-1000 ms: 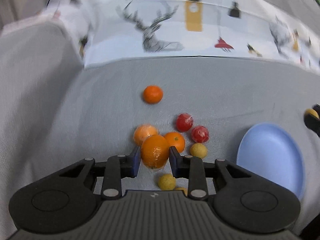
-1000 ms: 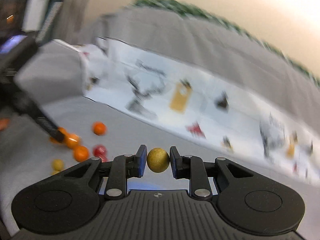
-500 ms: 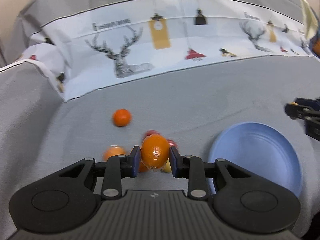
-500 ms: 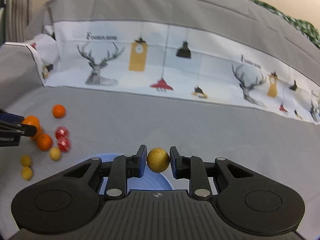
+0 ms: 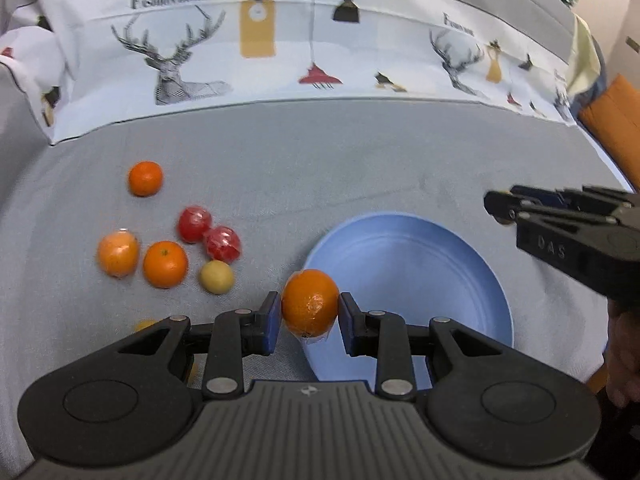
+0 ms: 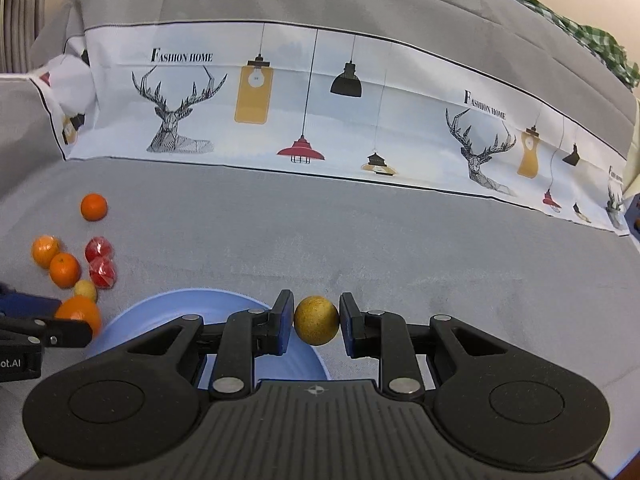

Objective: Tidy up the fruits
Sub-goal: 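Carry the yellow fruit in right gripper and mandarin in left gripper over the plate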

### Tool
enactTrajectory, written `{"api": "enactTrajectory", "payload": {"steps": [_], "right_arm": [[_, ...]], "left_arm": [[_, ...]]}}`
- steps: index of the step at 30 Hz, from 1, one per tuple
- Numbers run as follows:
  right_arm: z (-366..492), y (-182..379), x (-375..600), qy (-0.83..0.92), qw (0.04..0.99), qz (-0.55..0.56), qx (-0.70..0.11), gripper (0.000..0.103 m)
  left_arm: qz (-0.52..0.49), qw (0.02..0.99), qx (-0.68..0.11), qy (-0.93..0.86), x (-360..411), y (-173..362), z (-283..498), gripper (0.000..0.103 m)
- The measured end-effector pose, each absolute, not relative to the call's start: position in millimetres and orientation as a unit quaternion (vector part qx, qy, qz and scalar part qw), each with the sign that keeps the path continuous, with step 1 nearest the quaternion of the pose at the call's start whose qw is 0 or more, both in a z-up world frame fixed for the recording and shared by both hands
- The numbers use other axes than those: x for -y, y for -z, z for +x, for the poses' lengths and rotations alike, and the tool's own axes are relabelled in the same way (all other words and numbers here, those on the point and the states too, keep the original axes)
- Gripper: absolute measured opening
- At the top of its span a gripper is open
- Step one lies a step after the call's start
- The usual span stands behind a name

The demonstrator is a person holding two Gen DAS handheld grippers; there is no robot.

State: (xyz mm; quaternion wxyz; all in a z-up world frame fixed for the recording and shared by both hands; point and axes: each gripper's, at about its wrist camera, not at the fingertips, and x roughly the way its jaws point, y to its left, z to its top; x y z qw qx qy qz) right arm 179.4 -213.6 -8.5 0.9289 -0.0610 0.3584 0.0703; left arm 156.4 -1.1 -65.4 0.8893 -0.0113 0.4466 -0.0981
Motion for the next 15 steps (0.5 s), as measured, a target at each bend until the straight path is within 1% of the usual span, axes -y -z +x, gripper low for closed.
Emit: {"api": "enactTrajectory", "payload": {"steps": [15], "right_arm": [[181,13,213,-0.081,0.922,-0.065,-0.372,0.026]], "left_arm": [[0.013,0.888,-0.441,0.131,14,70,154,0.034]]}}
